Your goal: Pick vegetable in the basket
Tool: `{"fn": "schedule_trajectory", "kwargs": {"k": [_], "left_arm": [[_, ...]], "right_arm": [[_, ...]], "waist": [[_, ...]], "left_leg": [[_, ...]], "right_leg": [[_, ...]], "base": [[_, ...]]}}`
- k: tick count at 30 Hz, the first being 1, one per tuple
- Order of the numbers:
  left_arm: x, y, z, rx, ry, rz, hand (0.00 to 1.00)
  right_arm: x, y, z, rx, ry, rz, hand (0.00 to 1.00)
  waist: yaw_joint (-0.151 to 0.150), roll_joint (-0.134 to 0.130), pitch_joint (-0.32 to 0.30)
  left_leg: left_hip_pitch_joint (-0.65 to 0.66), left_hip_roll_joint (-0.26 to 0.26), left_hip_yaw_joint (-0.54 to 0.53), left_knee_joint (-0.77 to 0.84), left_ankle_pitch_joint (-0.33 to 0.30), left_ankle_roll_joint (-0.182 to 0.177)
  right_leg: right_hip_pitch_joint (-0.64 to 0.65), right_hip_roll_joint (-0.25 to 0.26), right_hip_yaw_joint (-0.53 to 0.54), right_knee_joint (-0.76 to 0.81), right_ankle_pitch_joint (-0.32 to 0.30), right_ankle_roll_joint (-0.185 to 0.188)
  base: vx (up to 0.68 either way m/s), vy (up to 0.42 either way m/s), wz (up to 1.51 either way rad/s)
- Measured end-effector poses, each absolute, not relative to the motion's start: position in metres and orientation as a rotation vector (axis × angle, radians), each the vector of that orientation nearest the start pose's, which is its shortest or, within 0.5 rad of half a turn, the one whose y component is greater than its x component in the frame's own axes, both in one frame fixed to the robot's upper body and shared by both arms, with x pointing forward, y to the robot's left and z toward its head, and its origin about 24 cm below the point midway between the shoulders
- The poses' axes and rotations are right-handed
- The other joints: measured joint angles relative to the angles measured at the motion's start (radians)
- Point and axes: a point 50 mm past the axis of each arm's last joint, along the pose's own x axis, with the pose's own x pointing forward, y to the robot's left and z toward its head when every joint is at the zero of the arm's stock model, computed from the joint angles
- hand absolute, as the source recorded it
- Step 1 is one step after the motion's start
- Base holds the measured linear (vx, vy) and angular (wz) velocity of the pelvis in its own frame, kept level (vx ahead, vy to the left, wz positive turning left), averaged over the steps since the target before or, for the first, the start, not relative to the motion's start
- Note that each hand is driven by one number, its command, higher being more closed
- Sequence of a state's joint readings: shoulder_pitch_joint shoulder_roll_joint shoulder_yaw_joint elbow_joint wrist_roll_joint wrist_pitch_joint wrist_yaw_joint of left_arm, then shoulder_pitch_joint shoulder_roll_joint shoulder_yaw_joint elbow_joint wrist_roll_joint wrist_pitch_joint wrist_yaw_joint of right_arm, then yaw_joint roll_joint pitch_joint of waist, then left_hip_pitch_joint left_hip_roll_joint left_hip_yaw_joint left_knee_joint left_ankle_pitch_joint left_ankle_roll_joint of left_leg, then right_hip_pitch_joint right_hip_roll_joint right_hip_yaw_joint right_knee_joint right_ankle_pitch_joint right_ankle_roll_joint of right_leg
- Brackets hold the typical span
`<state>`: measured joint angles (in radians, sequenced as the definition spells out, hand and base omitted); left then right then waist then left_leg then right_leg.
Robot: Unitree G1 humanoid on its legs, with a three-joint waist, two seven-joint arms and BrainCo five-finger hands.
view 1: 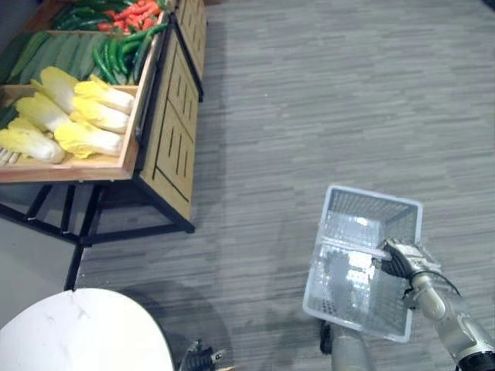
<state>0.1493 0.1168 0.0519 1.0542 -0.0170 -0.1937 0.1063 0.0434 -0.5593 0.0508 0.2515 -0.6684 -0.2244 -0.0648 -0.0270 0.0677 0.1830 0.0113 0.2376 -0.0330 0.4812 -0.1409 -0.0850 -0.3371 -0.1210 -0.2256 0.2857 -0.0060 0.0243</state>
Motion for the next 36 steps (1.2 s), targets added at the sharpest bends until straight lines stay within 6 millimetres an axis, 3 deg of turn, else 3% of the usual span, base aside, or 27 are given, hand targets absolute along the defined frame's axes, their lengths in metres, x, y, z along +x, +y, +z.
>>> {"fn": "schedule_trajectory", "kwargs": {"k": [2, 3, 6, 9, 10, 12, 14, 15, 16, 17, 18, 19, 21, 24, 26, 27, 29, 30, 31, 33, 35, 36], "left_arm": [[0.081, 0.211, -0.156, 0.115, 0.992, 0.248, 0.0], [0.082, 0.211, -0.155, 0.116, 0.986, 0.245, 0.0], [0.085, 0.212, -0.153, 0.118, 0.962, 0.248, 0.0], [0.093, 0.213, -0.149, 0.12, 0.92, 0.248, 0.0], [0.094, 0.213, -0.148, 0.12, 0.915, 0.252, 0.0], [0.093, 0.212, -0.149, 0.118, 0.921, 0.25, 0.0], [0.087, 0.212, -0.151, 0.117, 0.945, 0.254, 0.0], [0.084, 0.211, -0.152, 0.115, 0.952, 0.257, 0.0], [0.082, 0.213, -0.152, 0.112, 0.955, 0.274, 0.0], [0.082, 0.217, -0.151, 0.114, 0.954, 0.295, 0.0], [0.082, 0.219, -0.151, 0.116, 0.953, 0.305, 0.0], [0.081, 0.224, -0.15, 0.119, 0.957, 0.329, 0.0], [0.078, 0.226, -0.151, 0.118, 0.969, 0.343, 0.0], [0.072, 0.227, -0.152, 0.133, 0.985, 0.339, 0.0], [0.071, 0.232, -0.151, 0.171, 0.993, 0.314, 0.0], [0.074, 0.238, -0.149, 0.199, 0.989, 0.304, 0.0], [0.076, 0.241, -0.148, 0.211, 0.983, 0.304, 0.0], [0.076, 0.24, -0.148, 0.212, 0.982, 0.298, 0.0], [0.078, 0.24, -0.147, 0.21, 0.976, 0.298, 0.0], [0.081, 0.24, -0.146, 0.21, 0.967, 0.299, 0.0], [0.082, 0.24, -0.146, 0.205, 0.963, 0.305, 0.0], [0.081, 0.24, -0.146, 0.206, 0.964, 0.305, 0.0]], "right_arm": [[0.229, -0.258, 0.016, -1.202, 0.092, 0.149, 1.0], [0.227, -0.26, 0.015, -1.197, 0.103, 0.133, 1.0], [0.218, -0.266, 0.01, -1.187, 0.14, 0.116, 1.0], [0.214, -0.272, 0.009, -1.187, 0.161, 0.08, 1.0], [0.213, -0.273, 0.008, -1.188, 0.169, 0.071, 1.0], [0.213, -0.276, 0.008, -1.188, 0.179, 0.055, 1.0], [0.213, -0.278, 0.001, -1.17, 0.214, 0.039, 1.0], [0.213, -0.278, -0.001, -1.169, 0.221, 0.04, 1.0], [0.212, -0.277, -0.005, -1.157, 0.233, 0.039, 1.0], [0.212, -0.272, -0.008, -1.14, 0.234, 0.049, 1.0], [0.212, -0.268, -0.01, -1.131, 0.231, 0.055, 1.0], [0.215, -0.261, -0.01, -1.12, 0.213, 0.074, 1.0], [0.216, -0.255, -0.012, -1.099, 0.205, 0.078, 1.0], [0.21, -0.247, -0.02, -1.069, 0.223, 0.093, 1.0], [0.203, -0.243, -0.027, -1.034, 0.247, 0.082, 1.0], [0.202, -0.24, -0.029, -1.02, 0.251, 0.09, 1.0], [0.198, -0.24, -0.032, -1.018, 0.263, 0.09, 1.0], [0.194, -0.242, -0.034, -1.028, 0.277, 0.096, 1.0], [0.193, -0.243, -0.034, -1.031, 0.282, 0.094, 1.0], [0.195, -0.246, -0.032, -1.032, 0.279, 0.079, 1.0], [0.199, -0.252, -0.032, -1.027, 0.287, 0.052, 1.0], [0.198, -0.255, -0.033, -1.026, 0.301, 0.044, 1.0]], "waist": [[0.013, -0.02, 0.012], [0.023, -0.02, 0.012], [0.034, -0.024, 0.014], [0.041, -0.026, 0.013], [0.045, -0.029, 0.012], [0.052, -0.028, 0.011], [0.069, -0.022, 0.007], [0.072, -0.016, 0.004], [0.075, -0.017, -0.003], [0.081, -0.046, -0.012], [0.085, -0.065, -0.016], [0.098, -0.093, -0.023], [0.108, -0.111, -0.038], [0.112, -0.123, -0.047], [0.101, -0.125, -0.058], [0.082, -0.139, -0.062], [0.068, -0.148, -0.064], [0.058, -0.137, -0.058], [0.055, -0.14, -0.06], [0.057, -0.132, -0.058], [0.056, -0.117, -0.054], [0.057, -0.117, -0.055]], "left_leg": [[-0.099, 0.021, -0.006, 0.248, 0.163, -0.006], [-0.184, 0.032, 0.027, 0.421, 0.118, 0.011], [-0.274, 0.03, 0.118, 0.484, 0.056, 0.038], [-0.362, 0.012, 0.264, 0.303, 0.03, 0.052], [-0.373, -0.03, 0.305, 0.098, 0.031, 0.046], [-0.365, -0.082, 0.285, -0.15, 0.064, 0.022], [-0.321, -0.118, 0.186, -0.445, 0.148, 0.005], [-0.318, -0.109, 0.176, -0.458, 0.154, 0.006], [-0.305, -0.111, 0.211, -0.434, 0.238, 0.02], [-0.305, -0.125, 0.264, -0.4, 0.247, 0.053], [-0.305, -0.139, 0.28, -0.384, 0.226, 0.068], [-0.306, -0.162, 0.3, -0.346, 0.185, 0.089], [-0.298, -0.192, 0.31, -0.3, 0.13, 0.11], [-0.228, -0.232, 0.297, -0.298, 0.059, 0.137], [-0.169, -0.26, 0.231, -0.3, 0.025, 0.16], [-0.138, -0.28, 0.168, -0.297, 0.013, 0.178], [-0.096, -0.289, 0.111, -0.298, 0.006, 0.191], [-0.046, -0.294, 0.066, -0.305, -0.006, 0.204], [-0.007, -0.296, 0.022, -0.307, -0.016, 0.206], [0.02, -0.295, -0.018, -0.304, -0.017, 0.205], [0.05, -0.272, -0.065, -0.299, -0.036, 0.173], [0.056, -0.266, -0.075, -0.298, -0.045, 0.16]], "right_leg": [[0.1, 0.008, -0.022, -0.015, -0.057, -0.02], [0.168, 0.014, -0.034, -0.038, -0.095, -0.042], [0.267, 0.015, -0.058, -0.098, -0.108, -0.043], [0.336, 0.008, -0.094, -0.176, -0.105, -0.034], [0.345, -0.004, -0.107, -0.191, -0.093, 0.002], [0.352, -0.013, -0.112, -0.21, -0.091, 0.023], [0.386, -0.012, -0.118, -0.22, -0.114, 0.066], [0.401, -0.008, -0.117, -0.22, -0.125, 0.083], [0.433, -0.023, -0.118, -0.22, -0.141, 0.106], [0.452, -0.05, -0.113, -0.228, -0.145, 0.111], [0.456, -0.063, -0.106, -0.233, -0.142, 0.113], [0.467, -0.096, -0.092, -0.242, -0.121, 0.139], [0.477, -0.137, -0.071, -0.21, -0.094, 0.169], [0.359, -0.214, -0.017, 0.16, -0.055, 0.187], [0.223, -0.219, 0.114, 0.477, 0.159, 0.142], [0.143, -0.157, 0.21, 0.657, 0.092, 0.137], [0.119, -0.122, 0.218, 0.717, 0.009, 0.113], [0.103, -0.105, 0.184, 0.722, -0.062, 0.061], [0.085, -0.1, 0.138, 0.662, -0.105, 0.041], [0.05, -0.088, 0.11, 0.534, -0.123, 0.027], [0.04, -0.05, 0.136, 0.242, -0.112, 0.043], [0.035, -0.046, 0.152, 0.177, -0.105, 0.053]], "base": [[0.42, -0.309, 0.31], [0.37, -0.237, 0.18], [0.26, -0.1, 0.23], [0.24, 0.002, 0.25], [0.29, 0.088, 0.2], [0.31, 0.144, 0.15], [0.34, 0.217, 0.05], [0.37, 0.249, 0.08], [0.39, 0.257, 0.14], [0.39, 0.246, 0.12], [0.39, 0.206, -0.05], [0.44, 0.218, -0.12], [0.43, 0.231, -0.05], [0.29, 0.207, 0.22], [0.43, 0.219, 0.88], [0.4, 0.119, 1.14], [0.35, 0.035, 1.1], [0.41, 0.007, 1.29], [0.47, -0.016, 1.33], [0.36, -0.053, 0.95], [0.35, -0.11, 1.05], [0.36, -0.16, 1.02]]}}
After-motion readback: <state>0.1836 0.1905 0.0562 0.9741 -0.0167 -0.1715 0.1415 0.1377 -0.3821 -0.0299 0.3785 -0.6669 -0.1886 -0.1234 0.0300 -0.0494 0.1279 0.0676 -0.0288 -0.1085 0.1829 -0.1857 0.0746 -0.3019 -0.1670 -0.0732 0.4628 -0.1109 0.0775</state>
